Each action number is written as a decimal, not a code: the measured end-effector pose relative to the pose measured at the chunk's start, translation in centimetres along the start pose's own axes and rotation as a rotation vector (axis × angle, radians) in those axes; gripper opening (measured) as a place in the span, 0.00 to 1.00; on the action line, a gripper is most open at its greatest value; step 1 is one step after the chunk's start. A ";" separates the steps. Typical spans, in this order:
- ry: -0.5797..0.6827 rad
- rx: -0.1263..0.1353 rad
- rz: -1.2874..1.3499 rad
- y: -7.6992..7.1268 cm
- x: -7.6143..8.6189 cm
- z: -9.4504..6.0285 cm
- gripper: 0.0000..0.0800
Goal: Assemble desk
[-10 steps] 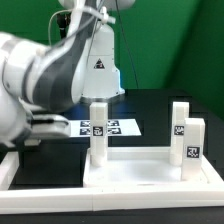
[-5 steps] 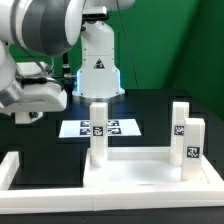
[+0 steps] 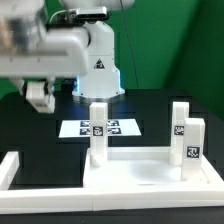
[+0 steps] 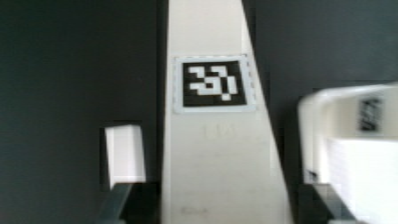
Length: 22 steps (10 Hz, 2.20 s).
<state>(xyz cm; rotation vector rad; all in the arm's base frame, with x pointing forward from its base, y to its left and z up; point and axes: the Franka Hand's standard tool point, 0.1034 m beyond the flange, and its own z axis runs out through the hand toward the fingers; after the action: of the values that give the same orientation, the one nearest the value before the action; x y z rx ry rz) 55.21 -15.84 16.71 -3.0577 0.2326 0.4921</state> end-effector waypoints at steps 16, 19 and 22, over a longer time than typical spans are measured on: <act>0.827 -0.018 0.098 -7.4 6.1 -4.3 0.36; 0.813 0.007 0.079 -10.1 5.9 -3.4 0.36; 0.814 0.005 0.079 -9.9 5.9 -3.3 0.36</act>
Offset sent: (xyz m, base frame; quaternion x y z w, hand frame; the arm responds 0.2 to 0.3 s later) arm 0.0000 0.0000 0.0000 0.0000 0.1938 0.0000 0.9810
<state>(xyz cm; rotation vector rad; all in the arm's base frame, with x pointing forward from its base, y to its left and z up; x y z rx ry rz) 63.29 -7.05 18.11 -3.0584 0.3615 -0.7733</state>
